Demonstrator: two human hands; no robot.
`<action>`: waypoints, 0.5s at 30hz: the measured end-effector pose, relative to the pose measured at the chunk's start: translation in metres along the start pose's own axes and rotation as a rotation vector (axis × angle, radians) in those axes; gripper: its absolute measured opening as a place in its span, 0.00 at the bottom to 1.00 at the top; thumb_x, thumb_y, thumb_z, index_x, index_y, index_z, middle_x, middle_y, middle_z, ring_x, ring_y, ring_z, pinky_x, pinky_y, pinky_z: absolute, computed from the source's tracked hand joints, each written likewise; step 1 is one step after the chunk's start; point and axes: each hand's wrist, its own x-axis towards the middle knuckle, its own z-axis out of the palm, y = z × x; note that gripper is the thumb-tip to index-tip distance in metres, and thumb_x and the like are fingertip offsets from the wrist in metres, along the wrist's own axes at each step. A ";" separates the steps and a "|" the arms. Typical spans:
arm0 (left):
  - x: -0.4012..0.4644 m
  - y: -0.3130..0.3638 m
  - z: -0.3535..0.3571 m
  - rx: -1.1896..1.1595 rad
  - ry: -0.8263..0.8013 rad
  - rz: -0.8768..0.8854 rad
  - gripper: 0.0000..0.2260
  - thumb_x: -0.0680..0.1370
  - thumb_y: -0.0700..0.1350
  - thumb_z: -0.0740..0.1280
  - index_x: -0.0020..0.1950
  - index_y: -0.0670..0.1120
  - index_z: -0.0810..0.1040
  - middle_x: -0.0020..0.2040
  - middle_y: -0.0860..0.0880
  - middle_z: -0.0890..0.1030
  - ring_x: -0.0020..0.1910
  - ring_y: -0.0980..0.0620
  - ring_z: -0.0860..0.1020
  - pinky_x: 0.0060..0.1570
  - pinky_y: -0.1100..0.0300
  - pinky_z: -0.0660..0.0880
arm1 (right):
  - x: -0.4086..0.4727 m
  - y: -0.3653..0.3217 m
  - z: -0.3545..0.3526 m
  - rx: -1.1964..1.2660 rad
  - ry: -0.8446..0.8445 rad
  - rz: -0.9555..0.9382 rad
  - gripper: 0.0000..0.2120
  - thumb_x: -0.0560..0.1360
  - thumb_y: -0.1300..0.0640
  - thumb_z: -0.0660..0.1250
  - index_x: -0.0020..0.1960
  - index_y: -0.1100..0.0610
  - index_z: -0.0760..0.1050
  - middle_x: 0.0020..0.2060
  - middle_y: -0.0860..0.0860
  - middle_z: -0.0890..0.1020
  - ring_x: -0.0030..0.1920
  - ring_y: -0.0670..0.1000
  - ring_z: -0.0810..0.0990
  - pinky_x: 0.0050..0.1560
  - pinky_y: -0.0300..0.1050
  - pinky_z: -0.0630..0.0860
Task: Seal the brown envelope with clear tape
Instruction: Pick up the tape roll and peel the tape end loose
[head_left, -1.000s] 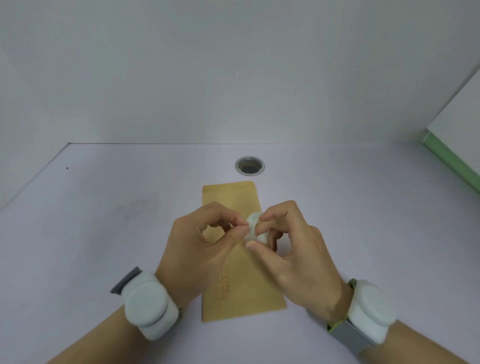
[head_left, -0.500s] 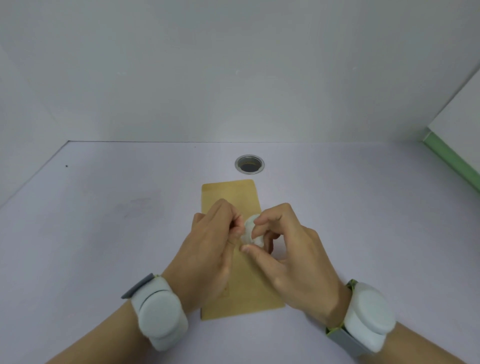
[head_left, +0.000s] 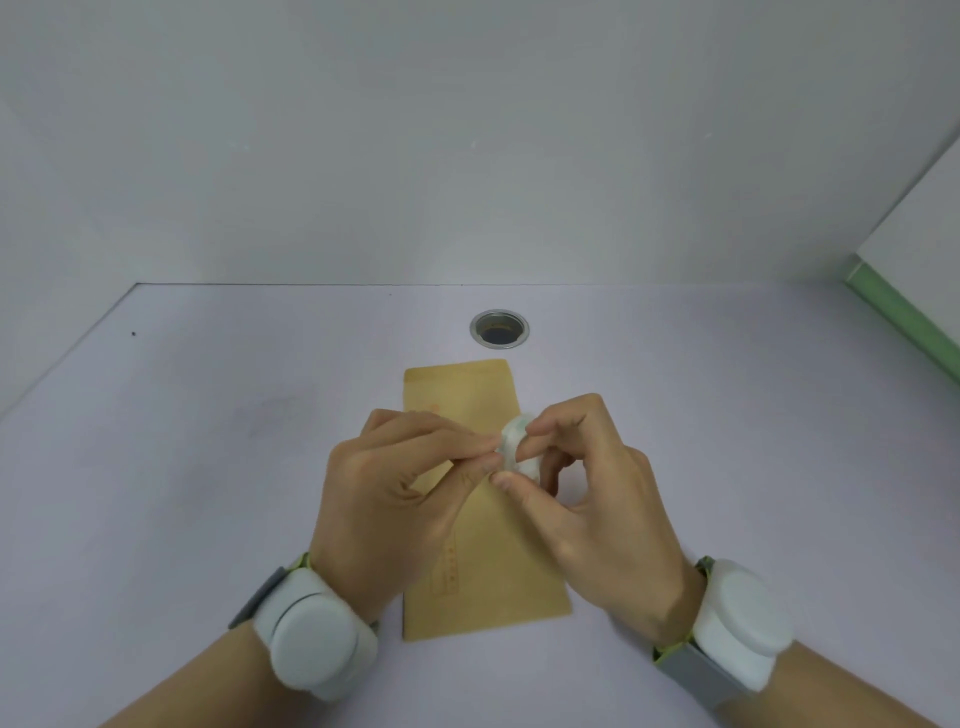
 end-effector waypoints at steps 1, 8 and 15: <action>0.001 0.000 -0.001 0.000 0.002 0.005 0.04 0.73 0.48 0.75 0.44 0.49 0.88 0.42 0.57 0.86 0.44 0.62 0.81 0.46 0.58 0.78 | 0.000 0.000 0.000 -0.008 -0.003 0.000 0.20 0.72 0.52 0.74 0.50 0.36 0.65 0.43 0.44 0.81 0.39 0.50 0.79 0.44 0.52 0.77; 0.007 0.001 -0.004 0.012 -0.137 0.004 0.04 0.75 0.46 0.72 0.41 0.49 0.83 0.39 0.60 0.81 0.39 0.59 0.79 0.49 0.56 0.73 | -0.001 0.000 -0.001 -0.101 -0.073 -0.035 0.17 0.73 0.51 0.72 0.51 0.39 0.65 0.42 0.42 0.79 0.40 0.50 0.78 0.45 0.51 0.77; 0.005 -0.001 -0.001 0.119 -0.264 0.057 0.05 0.79 0.42 0.62 0.44 0.47 0.74 0.42 0.59 0.72 0.38 0.57 0.72 0.46 0.63 0.63 | -0.003 -0.002 -0.001 -0.149 -0.102 -0.101 0.18 0.74 0.54 0.73 0.53 0.42 0.65 0.40 0.40 0.77 0.39 0.48 0.77 0.44 0.46 0.76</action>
